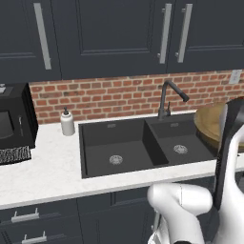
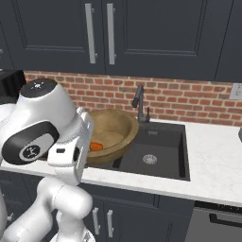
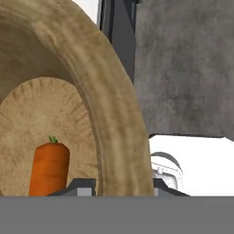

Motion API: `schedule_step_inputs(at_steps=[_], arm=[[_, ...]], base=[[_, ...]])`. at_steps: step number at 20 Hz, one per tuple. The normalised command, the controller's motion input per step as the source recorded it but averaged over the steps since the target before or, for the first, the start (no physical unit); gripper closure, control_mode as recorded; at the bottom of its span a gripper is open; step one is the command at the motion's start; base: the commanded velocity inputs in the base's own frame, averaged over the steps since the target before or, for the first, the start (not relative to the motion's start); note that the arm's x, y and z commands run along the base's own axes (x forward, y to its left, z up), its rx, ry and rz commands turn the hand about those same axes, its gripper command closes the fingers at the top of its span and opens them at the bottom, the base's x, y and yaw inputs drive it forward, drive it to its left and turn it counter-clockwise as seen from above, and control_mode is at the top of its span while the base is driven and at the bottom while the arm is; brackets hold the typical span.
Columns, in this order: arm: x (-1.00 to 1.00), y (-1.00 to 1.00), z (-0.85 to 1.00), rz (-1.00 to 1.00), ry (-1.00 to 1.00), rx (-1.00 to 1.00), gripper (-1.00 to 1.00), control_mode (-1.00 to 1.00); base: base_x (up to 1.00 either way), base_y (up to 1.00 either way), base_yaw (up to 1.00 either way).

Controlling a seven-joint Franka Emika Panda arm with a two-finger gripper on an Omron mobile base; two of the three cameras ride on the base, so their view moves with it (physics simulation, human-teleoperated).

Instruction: Pick the carrot from the sink and place it in the bowl. Then pick the bowl and place it in the microwave. Then close the microwave door and press the start button.

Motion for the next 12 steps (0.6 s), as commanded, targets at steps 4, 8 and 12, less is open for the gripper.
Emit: schedule_step_inputs(at_steps=[4, 8, 12], arm=[[-0.17, 0.65, 0.46, 0.02, 0.00, 0.06, 1.00, -1.00], [-0.26, 0.65, 0.28, 0.04, 0.00, 0.05, 1.00, -1.00], [-0.43, 0.56, 0.18, 0.03, -0.02, 0.02, 1.00, -1.00]], base=[[0.00, 0.00, 0.00], [0.00, 0.00, 0.00], [0.00, 0.00, 0.00]])
